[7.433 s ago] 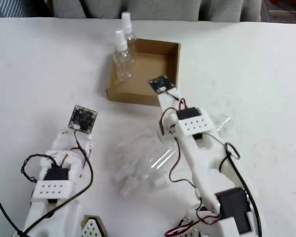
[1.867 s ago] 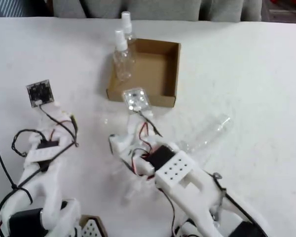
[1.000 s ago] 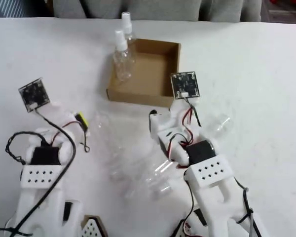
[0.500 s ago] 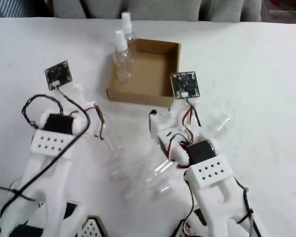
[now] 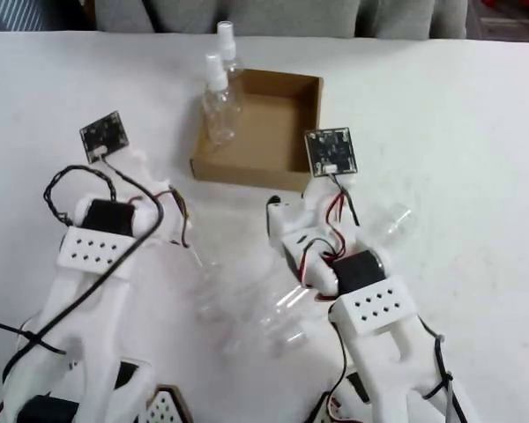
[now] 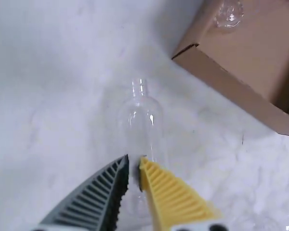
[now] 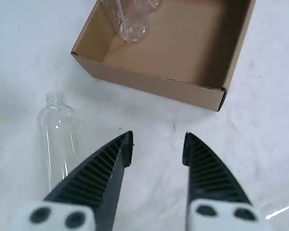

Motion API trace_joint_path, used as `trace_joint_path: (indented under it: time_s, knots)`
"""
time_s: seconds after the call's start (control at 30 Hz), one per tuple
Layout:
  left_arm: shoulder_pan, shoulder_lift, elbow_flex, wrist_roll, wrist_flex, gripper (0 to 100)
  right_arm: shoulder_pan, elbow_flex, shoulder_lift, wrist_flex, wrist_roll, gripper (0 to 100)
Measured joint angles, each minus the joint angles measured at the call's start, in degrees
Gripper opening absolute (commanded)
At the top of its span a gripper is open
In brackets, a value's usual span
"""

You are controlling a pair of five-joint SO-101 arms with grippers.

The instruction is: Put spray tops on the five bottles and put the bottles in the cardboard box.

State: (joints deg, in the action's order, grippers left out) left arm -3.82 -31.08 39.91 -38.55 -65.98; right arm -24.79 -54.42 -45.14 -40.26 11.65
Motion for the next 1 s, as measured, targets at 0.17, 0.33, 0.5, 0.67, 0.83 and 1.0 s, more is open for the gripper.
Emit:
trace_joint_path:
  time_s: [0.17, 0.33, 0.5, 0.67, 0.83, 1.0]
  knots:
    - [-1.05, 0.09, 0.0, 0.0, 0.0, 23, 0.0, 0.0, 0.0, 0.18, -2.11, 13.4]
    - [-1.14, 0.09, 1.05, -3.78, 2.73, 23, 0.0, 0.0, 0.0, 1.32, -2.64, 13.4]
    - [-0.62, 0.26, 2.99, -4.66, 5.8, 23, 0.0, -0.7, -0.09, 1.41, -3.16, 13.4]
    - [-0.35, 2.29, 3.08, -4.84, 6.15, 23, 0.0, -0.7, -0.09, 1.41, -3.16, 13.4]
    - [2.02, 9.93, 0.79, -5.54, 6.24, 23, 0.0, -0.7, -0.09, 1.41, -3.16, 13.4]
    - [1.93, 17.05, -3.08, -5.54, 5.54, 23, 0.0, -0.7, -0.09, 1.41, -3.16, 13.4]
